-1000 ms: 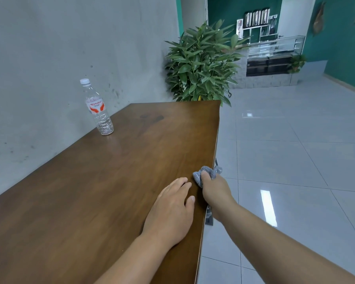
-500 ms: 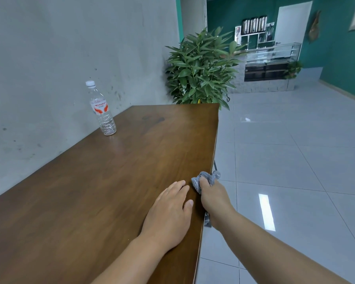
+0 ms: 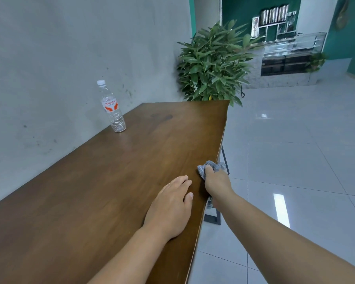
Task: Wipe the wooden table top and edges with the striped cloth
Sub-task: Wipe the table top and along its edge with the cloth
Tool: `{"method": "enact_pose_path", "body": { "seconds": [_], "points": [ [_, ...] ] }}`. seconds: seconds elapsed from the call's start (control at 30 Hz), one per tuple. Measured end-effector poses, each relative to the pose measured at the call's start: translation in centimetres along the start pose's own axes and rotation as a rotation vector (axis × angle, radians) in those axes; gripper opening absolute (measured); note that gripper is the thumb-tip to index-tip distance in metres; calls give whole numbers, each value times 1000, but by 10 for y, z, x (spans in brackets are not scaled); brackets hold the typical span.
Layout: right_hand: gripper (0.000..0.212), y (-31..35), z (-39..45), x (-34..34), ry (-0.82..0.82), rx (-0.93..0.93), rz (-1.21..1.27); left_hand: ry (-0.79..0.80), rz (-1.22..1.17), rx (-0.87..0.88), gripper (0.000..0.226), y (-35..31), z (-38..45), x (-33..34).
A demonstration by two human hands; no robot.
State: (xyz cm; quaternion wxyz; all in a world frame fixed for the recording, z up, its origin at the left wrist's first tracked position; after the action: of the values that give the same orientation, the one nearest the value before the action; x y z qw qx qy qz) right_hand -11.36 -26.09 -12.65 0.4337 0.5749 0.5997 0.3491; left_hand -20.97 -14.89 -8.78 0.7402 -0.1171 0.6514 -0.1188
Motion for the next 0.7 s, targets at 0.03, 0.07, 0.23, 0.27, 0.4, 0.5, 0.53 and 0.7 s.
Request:
{"method": "enact_pose_path", "body": {
  "seconds": [0.03, 0.07, 0.23, 0.27, 0.4, 0.5, 0.53, 0.7],
  "points": [
    [47, -1, -3, 0, 3, 1, 4, 3, 5, 1, 48, -1, -1, 0],
    [48, -3, -6, 0, 7, 4, 11, 6, 10, 3, 48, -1, -3, -1],
    [45, -21, -39, 2, 51, 12, -11, 29, 31, 4, 50, 2, -21, -4],
    [45, -25, -45, 2, 58, 3, -4, 26, 30, 2, 50, 2, -25, -4],
    [42, -30, -54, 4, 61, -28, 24, 9, 22, -36, 49, 3, -29, -2],
    [43, -27, -49, 3, 56, -51, 11, -1, 16, -34, 48, 4, -26, -2],
    [45, -25, -46, 3, 51, -55, 4, -1, 17, -31, 48, 4, -26, -2],
    [51, -9, -21, 0, 32, -53, -12, -18, 29, -23, 47, 3, -24, -3]
  ]
}}
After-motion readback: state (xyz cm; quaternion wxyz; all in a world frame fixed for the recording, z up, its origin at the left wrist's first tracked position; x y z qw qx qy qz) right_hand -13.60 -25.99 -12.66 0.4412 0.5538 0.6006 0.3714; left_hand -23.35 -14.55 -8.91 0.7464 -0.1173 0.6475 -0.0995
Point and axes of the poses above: each hand's wrist, its own z-axis towards the middle knuckle, its own x-axis out of the palm, y = z × x, the point moved 5 cm from there along z, towards the middle knuckle, and after that the axes turned 1 degree about -z, right-handed, at the moved point
